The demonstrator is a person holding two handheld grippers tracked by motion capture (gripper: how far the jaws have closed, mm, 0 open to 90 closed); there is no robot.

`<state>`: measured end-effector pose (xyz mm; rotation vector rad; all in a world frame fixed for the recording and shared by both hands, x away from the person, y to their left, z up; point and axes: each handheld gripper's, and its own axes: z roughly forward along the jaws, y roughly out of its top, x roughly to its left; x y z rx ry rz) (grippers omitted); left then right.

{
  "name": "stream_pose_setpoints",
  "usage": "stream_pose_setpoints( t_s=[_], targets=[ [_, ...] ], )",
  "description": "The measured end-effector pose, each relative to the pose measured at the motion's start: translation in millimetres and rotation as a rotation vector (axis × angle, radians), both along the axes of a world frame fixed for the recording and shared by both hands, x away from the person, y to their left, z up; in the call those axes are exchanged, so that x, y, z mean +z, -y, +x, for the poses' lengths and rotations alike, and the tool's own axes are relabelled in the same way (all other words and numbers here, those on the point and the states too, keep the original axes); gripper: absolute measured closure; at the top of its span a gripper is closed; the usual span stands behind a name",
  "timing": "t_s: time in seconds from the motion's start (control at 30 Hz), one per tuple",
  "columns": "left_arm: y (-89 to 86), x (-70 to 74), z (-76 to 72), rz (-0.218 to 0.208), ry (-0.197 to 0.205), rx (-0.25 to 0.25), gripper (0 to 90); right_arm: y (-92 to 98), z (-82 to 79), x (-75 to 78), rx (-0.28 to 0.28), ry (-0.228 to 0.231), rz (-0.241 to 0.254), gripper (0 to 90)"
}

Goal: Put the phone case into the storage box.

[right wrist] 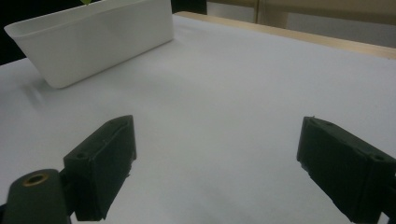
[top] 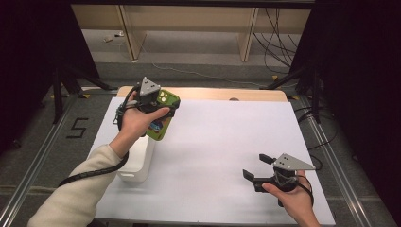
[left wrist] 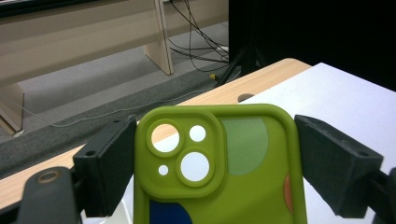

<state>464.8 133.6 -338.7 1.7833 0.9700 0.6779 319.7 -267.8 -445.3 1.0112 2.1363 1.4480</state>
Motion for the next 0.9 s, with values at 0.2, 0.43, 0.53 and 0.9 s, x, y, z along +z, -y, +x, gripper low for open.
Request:
stream_pose_setpoints(
  t_s=[0.2,0.43,0.53,0.9],
  targets=[
    [-7.6,1.5,0.7,-0.004,0.006,0.018,16.5,-0.2,-0.2,0.1,-0.001,-0.002,-0.002,13.0],
    [-14.2,3.2,1.5,-0.015,0.016,0.035,16.5,-0.3,-0.1,0.0,-0.002,-0.001,0.0,13.0],
    [-16.6,4.3,1.9,-0.017,0.023,0.044,16.5,-0.3,-0.2,0.0,-0.002,-0.001,-0.001,13.0],
    [-26.7,6.9,6.6,-0.028,0.036,0.08,16.4,-0.2,-0.2,0.0,-0.001,-0.002,-0.001,13.0]
  ],
)
